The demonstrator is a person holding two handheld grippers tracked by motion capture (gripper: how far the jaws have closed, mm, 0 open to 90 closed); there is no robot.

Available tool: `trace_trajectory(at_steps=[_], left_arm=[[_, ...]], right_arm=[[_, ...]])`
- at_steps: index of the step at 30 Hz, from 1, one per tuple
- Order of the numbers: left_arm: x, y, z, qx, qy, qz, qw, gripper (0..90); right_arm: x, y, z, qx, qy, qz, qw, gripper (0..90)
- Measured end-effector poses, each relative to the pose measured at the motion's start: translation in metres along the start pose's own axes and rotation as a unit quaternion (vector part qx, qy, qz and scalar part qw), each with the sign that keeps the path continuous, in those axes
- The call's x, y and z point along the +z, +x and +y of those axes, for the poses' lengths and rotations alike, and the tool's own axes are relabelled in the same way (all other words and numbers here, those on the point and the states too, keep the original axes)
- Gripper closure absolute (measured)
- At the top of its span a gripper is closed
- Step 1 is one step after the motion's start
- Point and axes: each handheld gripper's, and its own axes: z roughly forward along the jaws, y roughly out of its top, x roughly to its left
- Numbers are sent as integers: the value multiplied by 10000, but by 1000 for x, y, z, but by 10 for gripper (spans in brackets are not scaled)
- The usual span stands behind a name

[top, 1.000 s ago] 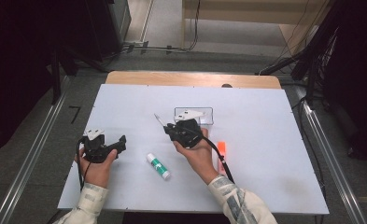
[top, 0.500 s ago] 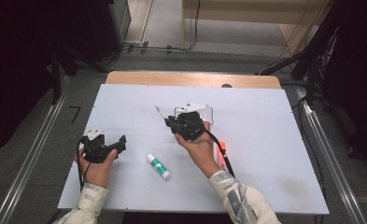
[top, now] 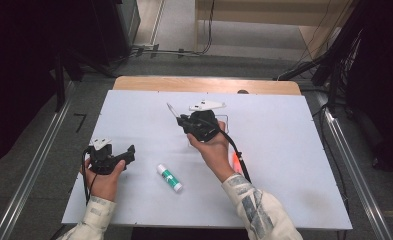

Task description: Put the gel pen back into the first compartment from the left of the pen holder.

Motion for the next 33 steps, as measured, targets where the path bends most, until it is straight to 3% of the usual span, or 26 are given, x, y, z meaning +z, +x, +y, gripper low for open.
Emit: trace_trajectory(at_steps=[33], left_arm=[[0,2,0,-36,-14,-11,10000,140]], right_arm=[[20,-29,21,207,-117,-216,9995,778]])
